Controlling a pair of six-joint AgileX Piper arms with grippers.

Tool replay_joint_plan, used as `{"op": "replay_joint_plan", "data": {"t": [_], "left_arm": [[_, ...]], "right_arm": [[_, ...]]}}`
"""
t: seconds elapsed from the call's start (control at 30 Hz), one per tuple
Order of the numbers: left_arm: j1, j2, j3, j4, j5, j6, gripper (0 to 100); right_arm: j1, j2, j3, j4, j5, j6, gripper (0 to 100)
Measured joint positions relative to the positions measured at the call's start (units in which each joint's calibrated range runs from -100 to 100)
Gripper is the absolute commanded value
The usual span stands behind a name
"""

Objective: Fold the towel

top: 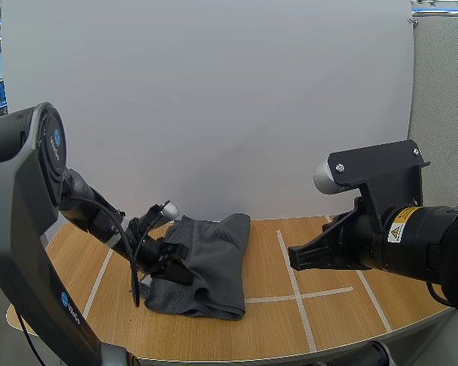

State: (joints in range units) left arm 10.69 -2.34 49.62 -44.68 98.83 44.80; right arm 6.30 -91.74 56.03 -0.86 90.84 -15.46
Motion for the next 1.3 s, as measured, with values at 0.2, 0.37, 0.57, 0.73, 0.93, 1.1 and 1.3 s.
{"op": "replay_joint_plan", "data": {"t": [0.2,0.37,0.57,0.73,0.93,1.1,1.3], "left_arm": [[2.47,-0.9,-3.4,3.5,0.0,0.0,0],[4.37,-0.9,-3.6,7.3,0.2,1.0,0],[6.96,-0.9,-3.6,10.6,0.2,3.2,0],[8.81,-0.9,-4.5,13.0,0.2,5.4,0],[9.40,-0.9,-6.6,13.7,0.2,7.3,0],[9.40,0.7,-8.0,13.6,0.3,8.1,0],[9.44,7.0,-8.9,14.6,0.6,8.1,0]], "right_arm": [[0.0,0.0,0.0,0.0,0.0,0.0,0],[0.0,0.0,0.0,0.0,0.0,0.0,0],[0.0,0.0,0.0,0.1,0.0,0.0,0],[0.0,0.0,0.0,0.9,0.0,0.0,0],[0.0,0.0,0.0,1.8,0.0,0.0,0],[0.0,0.0,0.0,2.2,0.2,0.0,0],[0.0,0.0,0.0,2.5,1.0,0.0,0]]}}
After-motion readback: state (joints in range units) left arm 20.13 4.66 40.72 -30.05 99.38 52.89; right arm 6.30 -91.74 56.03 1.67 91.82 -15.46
